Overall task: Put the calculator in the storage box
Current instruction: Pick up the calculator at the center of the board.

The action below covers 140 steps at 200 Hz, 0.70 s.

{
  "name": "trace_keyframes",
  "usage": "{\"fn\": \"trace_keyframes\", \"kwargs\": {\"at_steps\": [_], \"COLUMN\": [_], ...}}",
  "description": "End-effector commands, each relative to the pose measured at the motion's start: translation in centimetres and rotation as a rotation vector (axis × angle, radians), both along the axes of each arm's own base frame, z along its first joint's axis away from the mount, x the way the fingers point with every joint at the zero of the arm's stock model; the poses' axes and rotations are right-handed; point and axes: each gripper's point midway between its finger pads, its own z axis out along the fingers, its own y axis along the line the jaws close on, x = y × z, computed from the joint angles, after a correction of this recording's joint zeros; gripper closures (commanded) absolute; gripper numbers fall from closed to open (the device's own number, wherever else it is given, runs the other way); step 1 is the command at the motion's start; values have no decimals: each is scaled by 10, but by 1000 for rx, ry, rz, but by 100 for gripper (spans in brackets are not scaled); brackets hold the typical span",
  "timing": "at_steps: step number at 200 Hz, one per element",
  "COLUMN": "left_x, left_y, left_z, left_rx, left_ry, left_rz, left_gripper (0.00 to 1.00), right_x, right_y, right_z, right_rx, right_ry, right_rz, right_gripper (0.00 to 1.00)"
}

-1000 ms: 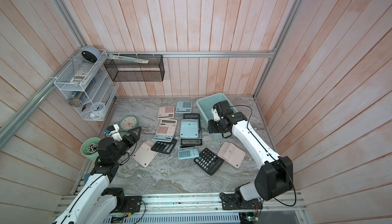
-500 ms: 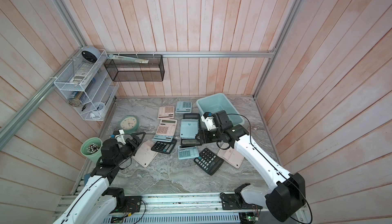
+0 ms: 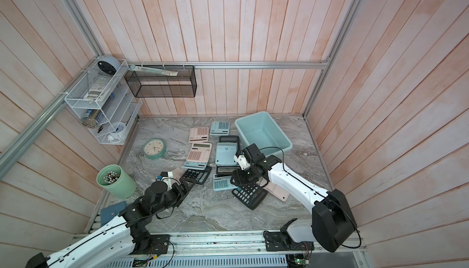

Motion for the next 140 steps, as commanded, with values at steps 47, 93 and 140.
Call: {"fn": "trace_keyframes", "kwargs": {"at_steps": [47,93,140], "left_x": [12,11,7], "left_y": [-22,-21,-24], "left_z": [-6,-6,-7], "left_rx": [-32,-39,-66], "left_ry": [-13,-7,9], "left_rz": [23,25,24], "left_gripper": [0,0,0], "right_x": [-18,-9,-16], "right_y": [50,33,10], "right_z": [-5,3,-15], "right_rx": [32,-46,-96], "right_ry": [23,-31,33], "right_rz": [112,71,57], "right_gripper": [39,38,38]}}
